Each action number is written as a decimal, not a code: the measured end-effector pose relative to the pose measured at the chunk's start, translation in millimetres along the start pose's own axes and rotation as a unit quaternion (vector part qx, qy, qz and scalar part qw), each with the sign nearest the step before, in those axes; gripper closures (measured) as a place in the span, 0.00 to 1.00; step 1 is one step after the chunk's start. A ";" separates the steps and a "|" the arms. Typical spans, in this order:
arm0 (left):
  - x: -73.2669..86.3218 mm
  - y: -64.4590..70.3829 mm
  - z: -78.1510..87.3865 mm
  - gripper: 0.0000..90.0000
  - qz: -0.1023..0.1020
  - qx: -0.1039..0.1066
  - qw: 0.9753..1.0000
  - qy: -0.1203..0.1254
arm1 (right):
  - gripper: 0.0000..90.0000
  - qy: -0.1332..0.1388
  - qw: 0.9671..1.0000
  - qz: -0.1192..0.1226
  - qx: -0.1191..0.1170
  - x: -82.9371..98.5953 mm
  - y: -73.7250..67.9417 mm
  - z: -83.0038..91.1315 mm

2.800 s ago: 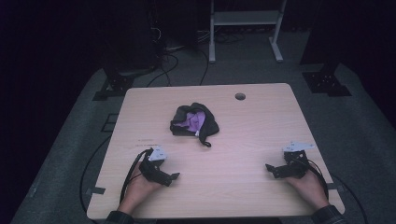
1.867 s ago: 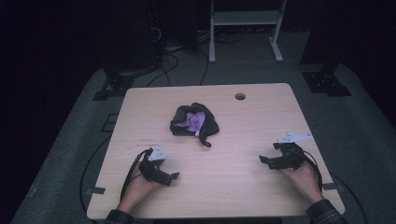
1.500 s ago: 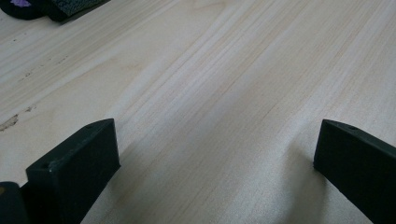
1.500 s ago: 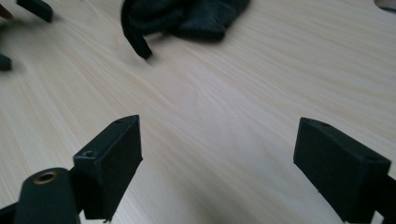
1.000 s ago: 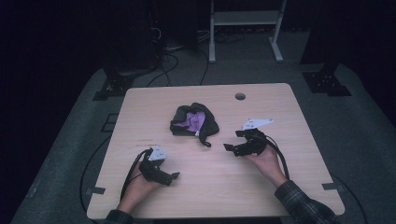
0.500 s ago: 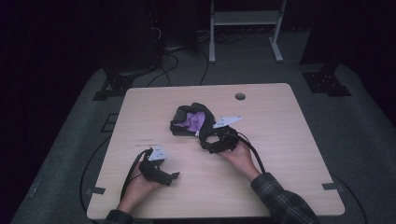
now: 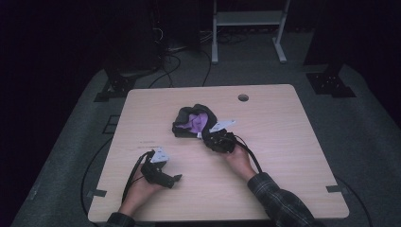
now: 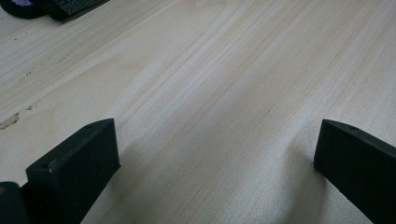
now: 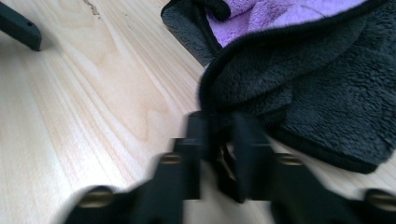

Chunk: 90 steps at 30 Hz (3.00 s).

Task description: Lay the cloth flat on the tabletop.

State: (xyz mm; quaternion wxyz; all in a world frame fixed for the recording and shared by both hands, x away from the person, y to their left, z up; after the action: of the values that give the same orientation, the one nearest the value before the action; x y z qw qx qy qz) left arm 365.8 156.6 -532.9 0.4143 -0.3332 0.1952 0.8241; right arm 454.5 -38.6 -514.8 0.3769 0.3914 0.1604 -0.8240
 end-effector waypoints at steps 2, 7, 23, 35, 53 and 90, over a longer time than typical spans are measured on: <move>0.0 -0.2 0.0 0.00 -0.001 0.000 1.000 0.000 | 0.94 0.004 1.000 0.008 0.000 -1.6 1.2 5.5; 0.0 -0.2 0.0 0.00 -0.001 0.000 1.000 0.000 | 0.95 0.019 1.000 0.011 0.003 -6.7 7.4 26.7; -0.1 0.1 0.0 0.00 0.001 -0.001 1.000 0.002 | 0.95 0.055 0.998 -0.008 0.014 0.3 34.0 101.7; 0.2 0.6 0.2 0.00 0.004 -0.001 1.000 0.002 | 0.95 0.088 0.995 -0.010 0.037 6.5 49.3 156.7; 0.5 0.5 0.5 0.00 0.003 -0.003 1.000 0.001 | 0.94 0.068 0.988 -0.083 0.107 52.6 123.2 187.5; -71.2 50.7 -10.0 0.24 -0.033 0.065 0.995 0.063 | 0.28 -0.026 0.986 -0.111 0.119 128.0 131.5 154.7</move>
State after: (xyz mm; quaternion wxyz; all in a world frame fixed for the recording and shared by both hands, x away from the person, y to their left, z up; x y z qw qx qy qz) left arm 359.4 81.8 -487.0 0.4490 -0.3633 0.2626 0.7729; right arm 419.2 -275.9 -509.5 0.2380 0.3920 0.0935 -0.8837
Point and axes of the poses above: each handheld gripper's, and its own axes: z roughly backward along the jaws, x roughly out of its underside, y roughly to its right, the point moved 7 cm from there along -z, roughly forward along the jaws, and after that the axes turned 5 degrees about x, right-handed, at the moved point
